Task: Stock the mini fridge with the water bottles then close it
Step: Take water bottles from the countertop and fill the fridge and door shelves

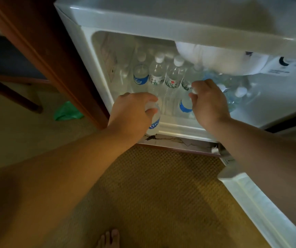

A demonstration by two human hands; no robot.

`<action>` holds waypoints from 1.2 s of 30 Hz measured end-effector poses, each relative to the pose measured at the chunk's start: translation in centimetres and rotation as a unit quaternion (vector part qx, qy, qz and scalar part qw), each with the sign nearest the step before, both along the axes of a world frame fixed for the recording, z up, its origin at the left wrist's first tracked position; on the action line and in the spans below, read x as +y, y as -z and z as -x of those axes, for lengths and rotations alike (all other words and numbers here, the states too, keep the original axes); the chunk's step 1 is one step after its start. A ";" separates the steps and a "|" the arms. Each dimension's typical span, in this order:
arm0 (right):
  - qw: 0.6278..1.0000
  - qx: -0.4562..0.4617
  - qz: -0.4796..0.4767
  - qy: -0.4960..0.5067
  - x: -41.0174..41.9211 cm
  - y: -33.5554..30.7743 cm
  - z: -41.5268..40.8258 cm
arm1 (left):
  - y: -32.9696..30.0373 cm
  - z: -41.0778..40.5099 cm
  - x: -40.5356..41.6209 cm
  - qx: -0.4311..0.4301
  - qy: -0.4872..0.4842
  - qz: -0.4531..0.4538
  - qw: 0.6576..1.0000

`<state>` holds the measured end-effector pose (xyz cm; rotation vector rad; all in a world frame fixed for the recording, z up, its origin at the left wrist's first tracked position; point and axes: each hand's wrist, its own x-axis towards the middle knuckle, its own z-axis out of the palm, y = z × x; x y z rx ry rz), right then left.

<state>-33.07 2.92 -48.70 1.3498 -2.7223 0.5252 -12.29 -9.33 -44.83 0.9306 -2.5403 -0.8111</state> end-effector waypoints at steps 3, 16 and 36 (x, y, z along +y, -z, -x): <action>1.000 -0.009 -0.006 0.027 -1.6 0.1 1.0 | 0.1 0.9 -0.6 -0.006 0.012 0.011 1.000; 0.991 -0.032 0.126 0.026 2.5 -0.3 -2.9 | 0.2 8.0 -2.0 0.019 0.041 -0.040 0.998; 0.972 0.152 0.177 0.015 7.5 -14.7 -4.9 | -0.5 12.5 -1.3 -0.092 0.083 -0.036 0.992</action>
